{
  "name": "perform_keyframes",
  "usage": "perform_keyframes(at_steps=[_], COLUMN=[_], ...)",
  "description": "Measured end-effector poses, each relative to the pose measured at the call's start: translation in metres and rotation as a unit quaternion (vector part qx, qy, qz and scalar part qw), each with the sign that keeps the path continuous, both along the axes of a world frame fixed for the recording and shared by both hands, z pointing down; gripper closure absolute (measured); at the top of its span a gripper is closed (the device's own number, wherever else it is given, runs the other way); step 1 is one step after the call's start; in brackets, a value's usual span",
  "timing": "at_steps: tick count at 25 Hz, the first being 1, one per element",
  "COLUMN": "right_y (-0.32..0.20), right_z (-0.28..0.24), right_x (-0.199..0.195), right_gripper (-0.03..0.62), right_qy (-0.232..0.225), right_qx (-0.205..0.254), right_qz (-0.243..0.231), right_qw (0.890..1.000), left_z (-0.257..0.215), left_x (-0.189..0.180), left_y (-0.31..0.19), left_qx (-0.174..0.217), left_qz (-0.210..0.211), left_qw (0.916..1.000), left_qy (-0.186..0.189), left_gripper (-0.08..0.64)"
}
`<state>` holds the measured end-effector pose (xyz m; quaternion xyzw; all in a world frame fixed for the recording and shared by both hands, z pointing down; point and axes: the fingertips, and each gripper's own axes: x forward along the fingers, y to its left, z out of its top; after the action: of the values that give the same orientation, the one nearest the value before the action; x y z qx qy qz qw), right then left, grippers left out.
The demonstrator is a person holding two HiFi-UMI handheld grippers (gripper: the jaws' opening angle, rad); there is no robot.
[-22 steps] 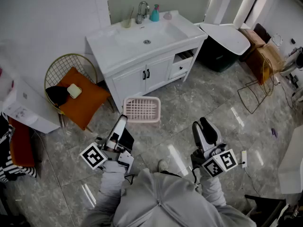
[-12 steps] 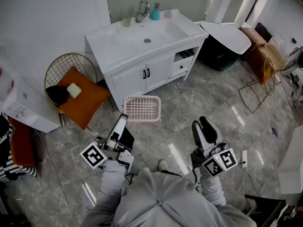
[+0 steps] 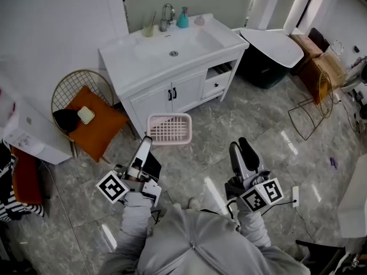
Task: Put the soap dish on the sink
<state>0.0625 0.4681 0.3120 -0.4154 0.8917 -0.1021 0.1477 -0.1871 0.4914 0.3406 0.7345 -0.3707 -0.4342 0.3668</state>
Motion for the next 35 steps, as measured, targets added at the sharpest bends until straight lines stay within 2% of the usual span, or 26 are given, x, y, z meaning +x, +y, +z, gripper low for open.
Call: perform_keyframes(at_steps=[6, 14, 19, 24, 35], right_y=[-0.036, -0.078, -0.11, -0.162, -0.303], right_z=[-0.006, -0.005, 0.001, 0.009, 0.0], right_x=[0.028, 0.051, 0.055, 0.052, 0.013], right_gripper=[0.476, 0.476, 0.476, 0.476, 0.476], right_qy=[-0.022, -0.023, -0.026, -0.025, -0.018], right_qx=[0.007, 0.002, -0.003, -0.012, -0.008], right_qz=[-0.001, -0.001, 0.012, 0.027, 0.042], right_qw=[1.0, 1.0, 1.0, 0.999, 0.999], left_z=[-0.008, -0.011, -0.004, 0.003, -0.003], left_x=[0.035, 0.06, 0.058, 0.05, 0.02], left_y=[-0.035, -0.077, -0.115, -0.175, -0.326], left_qx=[0.012, 0.012, 0.004, 0.003, 0.011], left_qz=[-0.009, -0.014, -0.005, 0.007, 0.04], left_qw=[0.9999, 0.9998, 1.0, 1.0, 0.9991], left_qy=[-0.005, -0.008, -0.006, -0.005, 0.001], left_gripper=[0.423, 0.423, 0.423, 0.423, 0.423])
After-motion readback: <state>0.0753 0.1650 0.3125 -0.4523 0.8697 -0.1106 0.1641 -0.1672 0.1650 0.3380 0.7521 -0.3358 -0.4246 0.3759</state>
